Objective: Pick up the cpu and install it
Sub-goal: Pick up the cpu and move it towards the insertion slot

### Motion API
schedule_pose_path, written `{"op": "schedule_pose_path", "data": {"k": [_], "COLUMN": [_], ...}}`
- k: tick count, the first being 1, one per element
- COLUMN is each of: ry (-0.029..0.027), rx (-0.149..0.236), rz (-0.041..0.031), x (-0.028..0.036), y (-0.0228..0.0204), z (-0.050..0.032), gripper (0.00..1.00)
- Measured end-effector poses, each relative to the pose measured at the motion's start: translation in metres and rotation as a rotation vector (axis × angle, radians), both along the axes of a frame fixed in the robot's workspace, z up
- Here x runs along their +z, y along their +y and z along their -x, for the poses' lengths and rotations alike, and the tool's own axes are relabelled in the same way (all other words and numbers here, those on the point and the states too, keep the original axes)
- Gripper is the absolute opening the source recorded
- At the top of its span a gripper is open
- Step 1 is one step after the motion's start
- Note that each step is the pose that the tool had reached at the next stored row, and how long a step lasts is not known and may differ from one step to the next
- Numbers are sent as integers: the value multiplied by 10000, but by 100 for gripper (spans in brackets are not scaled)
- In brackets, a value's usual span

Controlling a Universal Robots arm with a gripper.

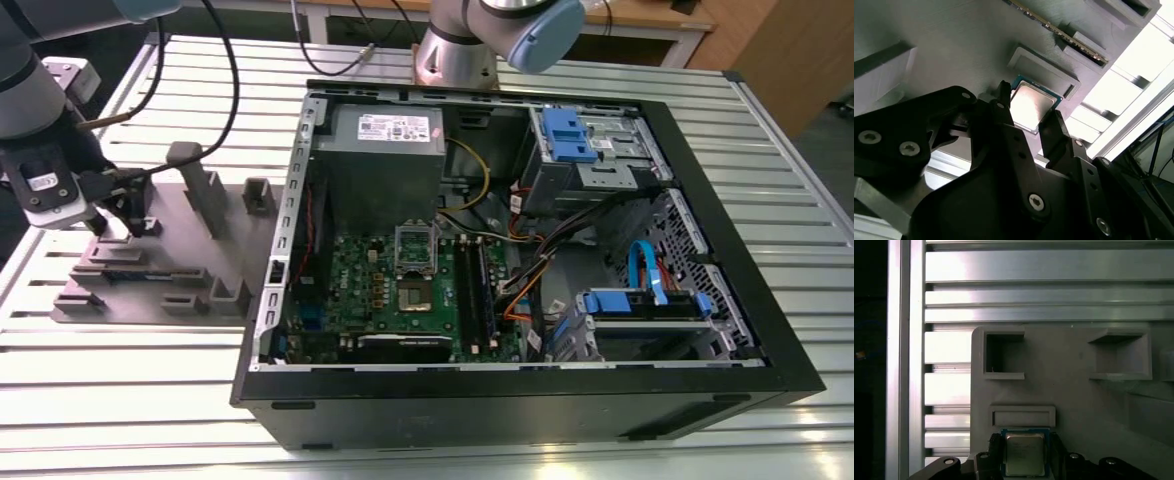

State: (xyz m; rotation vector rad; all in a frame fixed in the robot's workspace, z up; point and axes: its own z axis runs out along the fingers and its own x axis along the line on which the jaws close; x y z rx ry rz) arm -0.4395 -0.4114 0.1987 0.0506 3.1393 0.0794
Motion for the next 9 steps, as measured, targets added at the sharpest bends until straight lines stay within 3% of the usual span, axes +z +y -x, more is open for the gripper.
{"op": "schedule_pose_path", "data": {"k": [3,9], "ry": [5,2], "rx": [0,0], "rz": [2,-4], "x": [16,109], "y": [0,0], "z": [1,0], "gripper": [47,47]}}
